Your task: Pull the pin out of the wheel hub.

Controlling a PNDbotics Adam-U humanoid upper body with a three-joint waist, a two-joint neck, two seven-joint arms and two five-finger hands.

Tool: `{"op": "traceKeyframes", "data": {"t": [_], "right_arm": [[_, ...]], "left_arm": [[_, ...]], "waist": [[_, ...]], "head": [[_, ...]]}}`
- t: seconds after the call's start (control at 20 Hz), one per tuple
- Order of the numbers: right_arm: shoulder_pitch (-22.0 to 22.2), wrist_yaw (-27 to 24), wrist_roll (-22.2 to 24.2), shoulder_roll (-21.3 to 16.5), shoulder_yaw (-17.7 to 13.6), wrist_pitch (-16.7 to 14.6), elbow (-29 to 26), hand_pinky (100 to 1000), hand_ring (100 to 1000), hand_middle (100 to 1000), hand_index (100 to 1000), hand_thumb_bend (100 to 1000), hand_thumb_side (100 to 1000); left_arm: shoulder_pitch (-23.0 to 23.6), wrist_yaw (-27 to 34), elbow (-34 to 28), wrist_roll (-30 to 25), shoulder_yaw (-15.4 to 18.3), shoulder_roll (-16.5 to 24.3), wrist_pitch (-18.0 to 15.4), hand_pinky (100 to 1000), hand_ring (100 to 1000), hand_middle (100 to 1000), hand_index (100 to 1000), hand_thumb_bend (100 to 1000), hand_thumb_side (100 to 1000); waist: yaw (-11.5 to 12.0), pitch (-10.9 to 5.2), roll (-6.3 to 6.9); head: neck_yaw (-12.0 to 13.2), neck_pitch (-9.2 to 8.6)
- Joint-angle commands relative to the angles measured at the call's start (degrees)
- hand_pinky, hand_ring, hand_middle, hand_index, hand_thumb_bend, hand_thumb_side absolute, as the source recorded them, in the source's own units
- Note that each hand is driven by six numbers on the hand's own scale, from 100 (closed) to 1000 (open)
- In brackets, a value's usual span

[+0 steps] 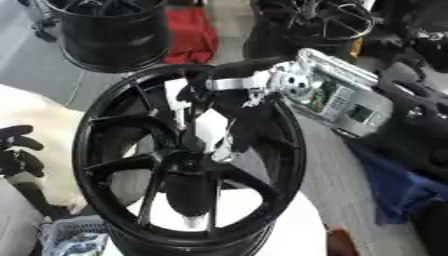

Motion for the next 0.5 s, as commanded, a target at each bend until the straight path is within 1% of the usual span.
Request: {"op": "traceKeyframes", "data": {"t": [0.05,0.2,0.4,0.45,0.5], "right_arm": [[-1.3,2.8,2.5,0.3,-2.6,-1.7,3.4,976,956,916,970,606,343],[-1.3,5.3,5.0,0.9,-3.9,-3.8,5.2,977,957,916,969,606,342],[-1.1,8.7,8.5,1.4,-5.7,-6.5,6.2,977,957,916,969,606,342],[-0.9,9.6,9.3,1.5,-6.2,-6.8,6.7,977,949,887,944,600,329],[-0.8,10.5,10.2,1.8,-6.7,-7.2,7.3,977,949,887,944,600,329]], "left_arm": [[-0.3,-0.1,-0.6,-0.2,0.3,0.7,-0.1,582,574,651,863,100,898],[-0.3,-0.1,-0.6,-0.2,0.3,0.7,-0.1,582,574,651,863,100,898],[-0.3,-0.1,-0.6,-0.2,0.3,0.6,-0.1,582,574,651,863,100,898],[-0.3,-0.1,-0.6,-0.2,0.4,0.6,-0.1,581,574,651,863,100,899],[-0.3,-0.1,-0.5,-0.2,0.4,0.6,-0.1,581,574,651,863,100,899]], "waist": [[-0.1,-0.56,0.51],[-0.1,-0.56,0.54],[-0.1,-0.55,0.59],[-0.2,-0.51,0.61],[-0.2,-0.49,0.62]], "head": [[0.0,-0.11],[0.0,-0.14],[0.0,-0.14],[0.0,-0.21],[0.1,-0.23]]}}
